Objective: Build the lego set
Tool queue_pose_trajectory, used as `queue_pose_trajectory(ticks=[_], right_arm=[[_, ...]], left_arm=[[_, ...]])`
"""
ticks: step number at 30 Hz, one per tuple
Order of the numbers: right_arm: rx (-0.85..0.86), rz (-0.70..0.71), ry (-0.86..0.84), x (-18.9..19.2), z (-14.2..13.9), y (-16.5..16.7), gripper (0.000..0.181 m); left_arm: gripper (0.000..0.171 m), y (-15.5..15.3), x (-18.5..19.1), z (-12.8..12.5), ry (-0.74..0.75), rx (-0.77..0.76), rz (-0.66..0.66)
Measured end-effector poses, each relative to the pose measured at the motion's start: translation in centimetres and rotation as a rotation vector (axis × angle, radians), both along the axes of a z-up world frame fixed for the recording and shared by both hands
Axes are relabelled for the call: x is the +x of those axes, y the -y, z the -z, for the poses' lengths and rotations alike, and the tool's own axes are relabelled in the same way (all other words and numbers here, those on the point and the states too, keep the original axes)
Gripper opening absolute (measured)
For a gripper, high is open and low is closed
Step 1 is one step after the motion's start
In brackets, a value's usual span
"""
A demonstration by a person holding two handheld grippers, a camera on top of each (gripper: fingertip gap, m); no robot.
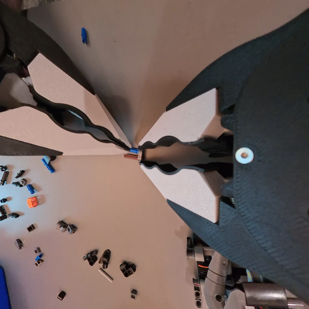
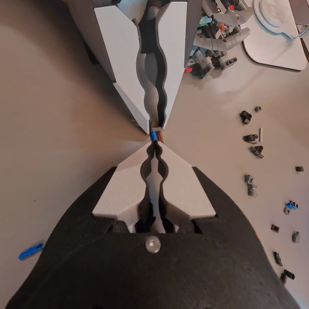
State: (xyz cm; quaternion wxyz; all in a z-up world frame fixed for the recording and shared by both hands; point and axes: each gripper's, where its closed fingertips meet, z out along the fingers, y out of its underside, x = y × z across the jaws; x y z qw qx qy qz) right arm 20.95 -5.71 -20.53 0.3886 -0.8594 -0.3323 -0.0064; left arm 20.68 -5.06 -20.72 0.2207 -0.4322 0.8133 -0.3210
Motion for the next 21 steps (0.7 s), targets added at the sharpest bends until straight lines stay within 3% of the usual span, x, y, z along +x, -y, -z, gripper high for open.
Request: queue_pose_trajectory(ticks=[5, 21], right_arm=[[-0.022, -0.02, -0.063, -0.1, 0.01, 0.0, 0.0], [-0.062, -0.063, -0.032, -0.73, 0.02, -0.66, 0.0]], left_arm=[[0.014, 0.01, 0.01, 0.01, -0.005, -0.008, -0.005], [0.014, -0.26, 0.05, 0.01, -0.006, -0.012, -0.028]])
